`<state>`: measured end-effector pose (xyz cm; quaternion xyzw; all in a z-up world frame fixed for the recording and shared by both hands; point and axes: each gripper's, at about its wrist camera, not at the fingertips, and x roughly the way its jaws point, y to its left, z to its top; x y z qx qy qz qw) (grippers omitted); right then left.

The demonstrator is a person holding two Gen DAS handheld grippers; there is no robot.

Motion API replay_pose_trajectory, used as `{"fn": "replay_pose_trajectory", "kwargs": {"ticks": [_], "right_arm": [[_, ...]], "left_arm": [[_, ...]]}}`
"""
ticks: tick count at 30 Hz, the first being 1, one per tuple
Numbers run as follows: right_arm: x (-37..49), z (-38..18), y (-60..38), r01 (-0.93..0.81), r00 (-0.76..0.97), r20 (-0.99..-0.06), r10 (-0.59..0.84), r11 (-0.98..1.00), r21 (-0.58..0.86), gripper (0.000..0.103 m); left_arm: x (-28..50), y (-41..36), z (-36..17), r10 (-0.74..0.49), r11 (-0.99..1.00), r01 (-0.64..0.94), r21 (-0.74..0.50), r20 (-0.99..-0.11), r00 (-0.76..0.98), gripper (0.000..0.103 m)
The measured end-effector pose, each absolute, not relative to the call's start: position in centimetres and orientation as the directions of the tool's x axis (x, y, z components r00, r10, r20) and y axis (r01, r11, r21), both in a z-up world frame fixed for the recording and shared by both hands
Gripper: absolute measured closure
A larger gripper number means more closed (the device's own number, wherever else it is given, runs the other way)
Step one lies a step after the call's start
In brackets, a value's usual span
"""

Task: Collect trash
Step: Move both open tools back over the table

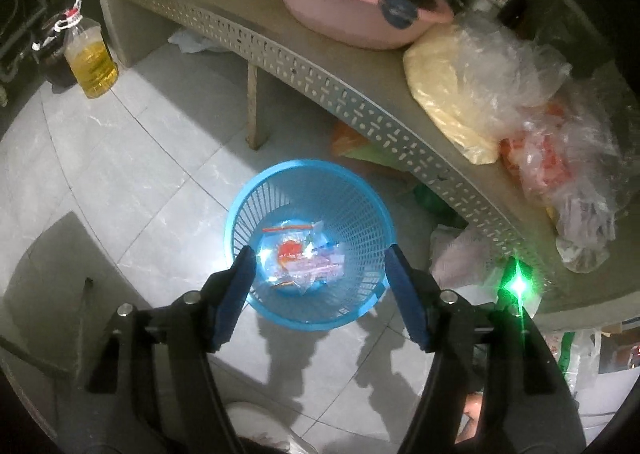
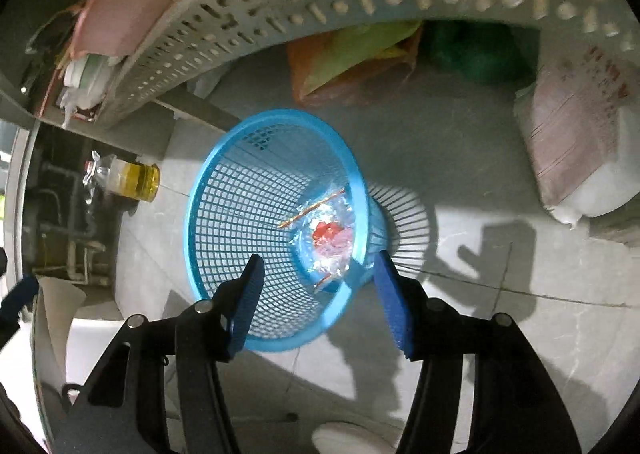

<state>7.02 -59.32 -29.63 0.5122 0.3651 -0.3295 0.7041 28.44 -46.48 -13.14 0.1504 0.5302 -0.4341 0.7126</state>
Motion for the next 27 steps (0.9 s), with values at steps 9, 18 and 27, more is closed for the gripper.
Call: {"fn": "replay_pose_trajectory", "kwargs": {"ticks": [9, 18, 27], "right_arm": [[3.6, -21.8, -53.4, 0.828, 0.460, -0.869, -0.181, 0.440, 0.347, 0.033], [1.9, -12.7, -44.6, 0.739, 0.431, -0.842, -0.326, 0.663, 0.122, 0.007], [2.8, -5.1, -36.0, 0.528, 0.506, -0.758, -0.411, 0.843, -0.104, 0.007]], "left_arm": [[24.5, -39.7, -6.2, -0.576, 0.520, 0.808, -0.277, -0.813, 0.093, 0.028], [20.1, -27.5, -0.2, -0.628, 0.553, 0.780, -0.292, -0.762, 0.160, 0.017], [16.9, -12.9, 1.9, -0.660, 0.666, 0.678, -0.313, -0.671, 0.338, 0.015]]}}
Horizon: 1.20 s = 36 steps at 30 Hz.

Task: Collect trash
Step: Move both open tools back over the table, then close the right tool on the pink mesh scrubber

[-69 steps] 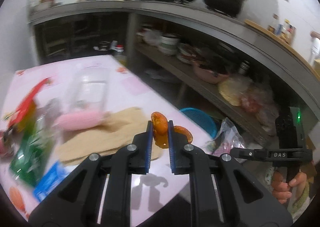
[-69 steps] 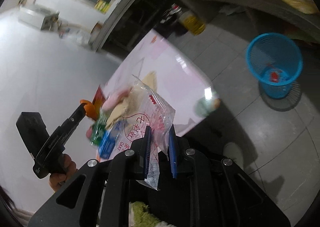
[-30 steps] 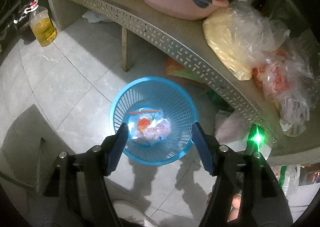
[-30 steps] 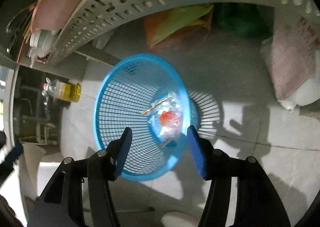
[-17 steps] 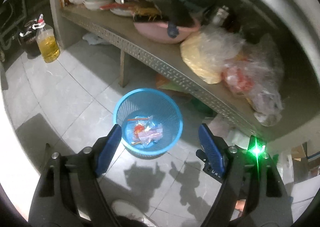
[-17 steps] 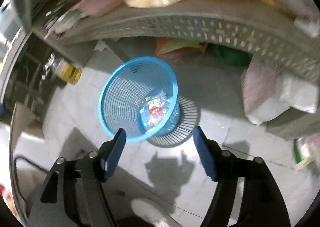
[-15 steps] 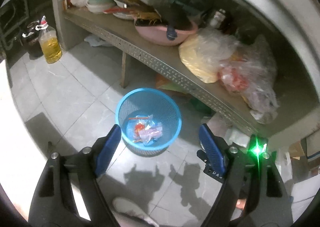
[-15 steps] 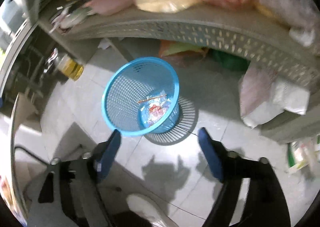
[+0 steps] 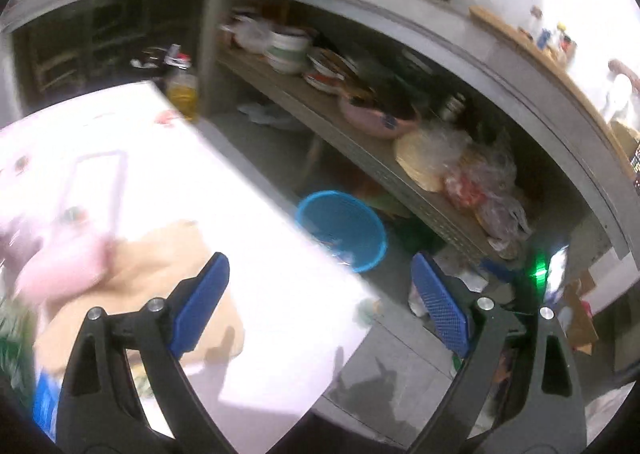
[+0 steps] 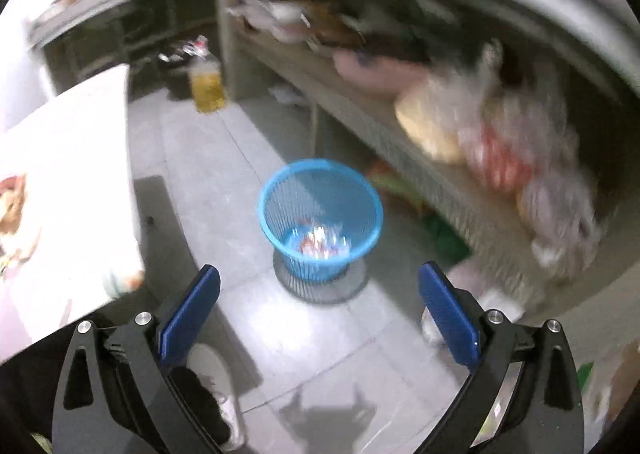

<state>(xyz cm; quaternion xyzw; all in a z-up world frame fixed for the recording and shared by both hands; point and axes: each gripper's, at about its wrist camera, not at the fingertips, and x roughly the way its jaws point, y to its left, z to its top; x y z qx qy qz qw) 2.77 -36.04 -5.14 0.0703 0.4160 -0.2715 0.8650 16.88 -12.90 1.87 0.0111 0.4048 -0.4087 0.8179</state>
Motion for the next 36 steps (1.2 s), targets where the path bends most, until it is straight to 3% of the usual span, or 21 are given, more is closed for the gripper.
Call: {"fn": "replay_pose_trajectory", "kwargs": {"ticks": [6, 12, 19, 25, 30, 36], "right_arm": [[2.2, -0.6, -31.2, 0.374, 0.699, -0.637, -0.324, 0.925, -0.061, 0.007], [4.0, 0.6, -26.8, 0.218, 0.762, -0.623, -0.176, 0.976, -0.010, 0.007], [7.1, 2.1, -22.7, 0.038, 0.781, -0.622, 0.050, 0.991, 0.128, 0.007], [11.4, 2.9, -17.4, -0.173, 0.770, -0.615, 0.172, 0.983, 0.059, 0.021], [16.7, 3.3, -13.4, -0.357, 0.697, -0.665, 0.270, 0.934, 0.005, 0.037], [22.1, 2.4, -8.8, -0.533, 0.590, -0.755, 0.286, 0.840, -0.099, 0.040]], "left_arm": [[14.9, -3.3, 1.2, -0.623, 0.752, 0.584, -0.307, -0.622, 0.475, 0.015], [13.0, 4.0, 0.3, -0.547, 0.826, 0.488, -0.282, -0.609, 0.574, 0.015], [12.9, 7.4, -0.2, -0.514, 0.855, 0.441, -0.275, -0.566, 0.644, 0.015], [13.4, 7.2, -0.7, -0.484, 0.872, 0.423, -0.247, -0.560, 0.672, 0.016], [13.6, 7.4, -1.1, -0.453, 0.886, 0.418, -0.201, -0.570, 0.685, 0.028], [13.6, 8.4, -2.0, -0.449, 0.887, 0.415, -0.201, -0.586, 0.675, 0.040]]}}
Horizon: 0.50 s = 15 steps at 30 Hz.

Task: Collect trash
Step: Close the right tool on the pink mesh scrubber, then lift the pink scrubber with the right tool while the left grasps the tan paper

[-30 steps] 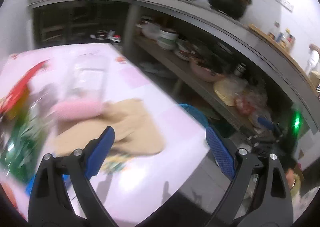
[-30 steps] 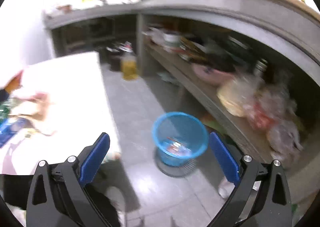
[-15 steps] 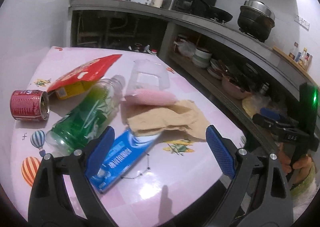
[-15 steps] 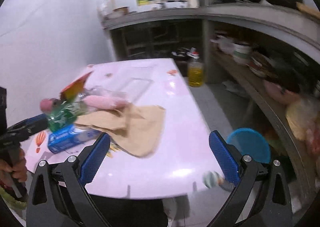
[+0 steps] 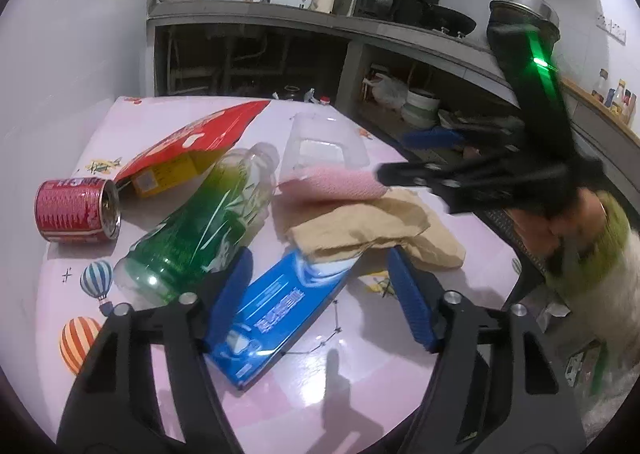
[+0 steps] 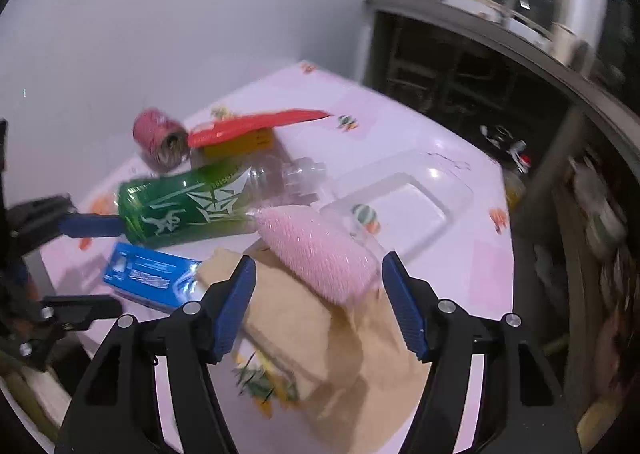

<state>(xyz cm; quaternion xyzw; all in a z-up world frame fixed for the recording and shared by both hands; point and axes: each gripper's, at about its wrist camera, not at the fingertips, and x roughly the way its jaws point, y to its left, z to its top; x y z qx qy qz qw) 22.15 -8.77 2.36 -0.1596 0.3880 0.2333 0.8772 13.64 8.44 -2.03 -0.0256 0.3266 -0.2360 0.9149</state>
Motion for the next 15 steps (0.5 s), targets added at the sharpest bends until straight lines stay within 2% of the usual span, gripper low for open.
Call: {"fn": "replay_pose_trajectory", "kwargs": {"ticks": [9, 14, 15], "right_arm": [[25.3, -0.3, -3.4, -0.653, 0.529, -0.826, 0.197, 0.716, -0.248, 0.045], [25.6, -1.7, -1.9, -0.644, 0.542, -0.831, 0.124, 0.696, -0.316, 0.063], [25.5, -1.8, -1.8, -0.639, 0.551, -0.827, 0.115, 0.696, -0.328, 0.064]], "left_arm": [[14.1, 9.9, -3.1, -0.472, 0.877, 0.416, -0.240, -0.591, 0.655, 0.053], [14.2, 10.5, -3.7, -0.487, 0.870, 0.418, -0.261, -0.590, 0.645, 0.053], [14.2, 10.6, -3.8, -0.489, 0.869, 0.417, -0.267, -0.589, 0.643, 0.053]]}}
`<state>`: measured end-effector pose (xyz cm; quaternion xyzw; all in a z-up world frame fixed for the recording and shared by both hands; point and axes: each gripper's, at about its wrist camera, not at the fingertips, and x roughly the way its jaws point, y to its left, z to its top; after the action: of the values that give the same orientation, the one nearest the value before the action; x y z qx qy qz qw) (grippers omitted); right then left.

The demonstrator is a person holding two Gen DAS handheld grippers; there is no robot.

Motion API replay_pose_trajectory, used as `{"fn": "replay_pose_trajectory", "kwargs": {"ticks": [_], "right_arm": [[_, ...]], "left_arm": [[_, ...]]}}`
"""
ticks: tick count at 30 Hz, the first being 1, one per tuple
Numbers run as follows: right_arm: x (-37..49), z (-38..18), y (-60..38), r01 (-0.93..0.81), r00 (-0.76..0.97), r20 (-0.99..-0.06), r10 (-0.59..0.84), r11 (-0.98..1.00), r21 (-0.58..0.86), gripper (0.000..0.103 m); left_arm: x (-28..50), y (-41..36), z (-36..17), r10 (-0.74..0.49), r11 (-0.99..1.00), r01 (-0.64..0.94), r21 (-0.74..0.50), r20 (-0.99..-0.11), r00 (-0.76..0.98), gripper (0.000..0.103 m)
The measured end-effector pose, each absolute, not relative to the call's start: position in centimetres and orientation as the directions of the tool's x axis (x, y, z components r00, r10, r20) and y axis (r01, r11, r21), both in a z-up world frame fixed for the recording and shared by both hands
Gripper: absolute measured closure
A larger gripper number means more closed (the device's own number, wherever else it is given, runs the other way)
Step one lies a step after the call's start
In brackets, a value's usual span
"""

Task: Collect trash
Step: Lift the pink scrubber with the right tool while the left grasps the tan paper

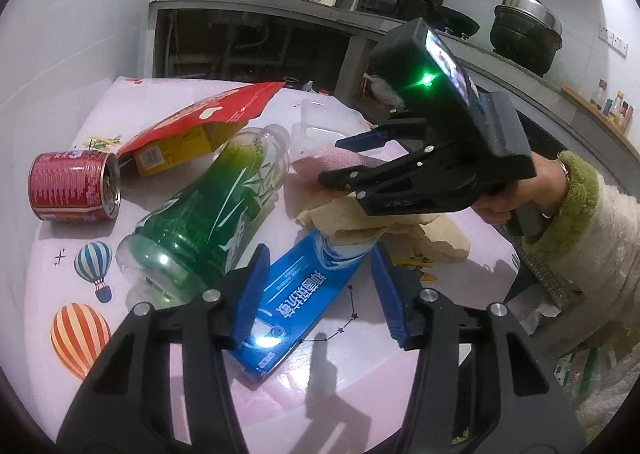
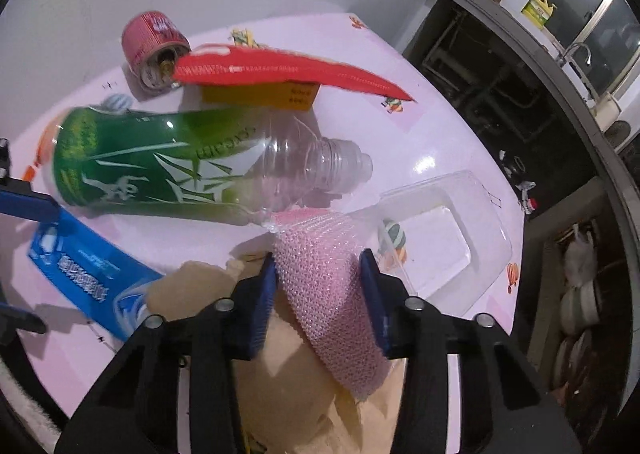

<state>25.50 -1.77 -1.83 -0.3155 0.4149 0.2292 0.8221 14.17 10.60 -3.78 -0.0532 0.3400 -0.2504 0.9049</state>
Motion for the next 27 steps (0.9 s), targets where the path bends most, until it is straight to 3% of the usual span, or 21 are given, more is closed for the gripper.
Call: {"fn": "replay_pose_trajectory", "kwargs": {"ticks": [13, 20, 22, 24, 27], "right_arm": [[21.8, 3.0, -5.7, -0.524, 0.674, -0.721, 0.164, 0.793, -0.309, 0.070], [19.0, 6.8, -11.4, -0.414, 0.735, -0.639, 0.228, 0.897, -0.157, 0.070], [18.0, 7.4, -13.0, -0.381, 0.749, -0.619, 0.237, 0.918, -0.108, 0.070], [16.8, 7.7, -15.2, -0.332, 0.761, -0.601, 0.244, 0.942, -0.039, 0.070], [15.0, 7.2, -17.9, -0.265, 0.770, -0.592, 0.236, 0.963, 0.041, 0.070]], "left_arm": [[14.0, 10.6, -3.5, -0.528, 0.848, 0.431, -0.309, -0.571, 0.629, 0.054], [14.8, 8.0, -3.0, -0.568, 0.819, 0.473, -0.324, -0.569, 0.594, 0.053], [15.3, 7.0, -2.8, -0.575, 0.813, 0.486, -0.321, -0.571, 0.585, 0.047], [15.8, 5.9, -2.5, -0.578, 0.810, 0.492, -0.318, -0.570, 0.583, 0.034], [17.1, 3.8, -2.4, -0.575, 0.809, 0.499, -0.310, -0.594, 0.563, 0.027]]}}
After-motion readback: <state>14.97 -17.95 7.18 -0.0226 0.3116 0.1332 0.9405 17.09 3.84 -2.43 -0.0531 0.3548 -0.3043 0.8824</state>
